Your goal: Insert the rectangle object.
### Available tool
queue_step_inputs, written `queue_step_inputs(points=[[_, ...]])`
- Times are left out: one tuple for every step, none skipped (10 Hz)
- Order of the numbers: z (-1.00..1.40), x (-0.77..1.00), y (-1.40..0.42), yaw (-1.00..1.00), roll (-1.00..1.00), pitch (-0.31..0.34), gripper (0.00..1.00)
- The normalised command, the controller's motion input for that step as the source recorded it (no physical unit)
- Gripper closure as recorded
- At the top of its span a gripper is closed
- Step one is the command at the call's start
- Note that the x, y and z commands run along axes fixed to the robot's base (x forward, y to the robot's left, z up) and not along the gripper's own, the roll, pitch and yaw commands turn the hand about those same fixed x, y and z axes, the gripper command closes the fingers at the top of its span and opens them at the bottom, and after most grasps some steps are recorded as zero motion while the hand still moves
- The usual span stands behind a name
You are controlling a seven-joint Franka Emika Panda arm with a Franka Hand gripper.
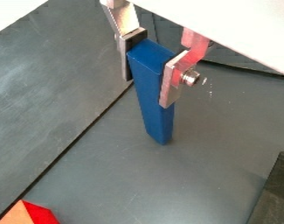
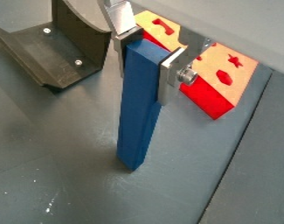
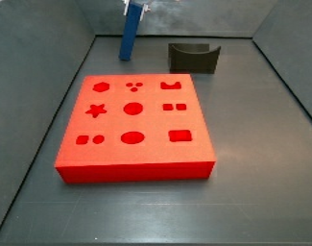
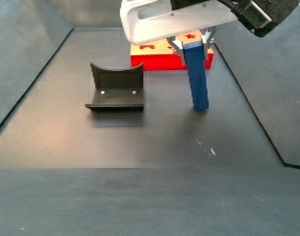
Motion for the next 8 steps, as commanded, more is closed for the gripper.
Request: queue_step_inputs(points=[[-0.07, 0.0, 0.0, 0.0, 0.01, 0.0, 1.0], [0.0, -0.01, 0.0, 0.0, 0.0, -0.011, 1.0], [-0.02, 0.0, 0.0, 0.0, -0.01, 0.001, 1.0], [-0.01, 0.0, 0.0, 0.02, 0.0, 0.001, 1.0], [0.02, -0.27, -0.23, 0.23, 0.1, -0.07, 1.0], [1.0, 0.17, -0.29, 0.2, 0.28, 0.0, 1.0], [1.0, 0.37, -0.37, 0.09, 0.14, 0.0, 1.0], [1.0, 0.45, -0.4, 0.1, 0.08, 0.0, 1.0]])
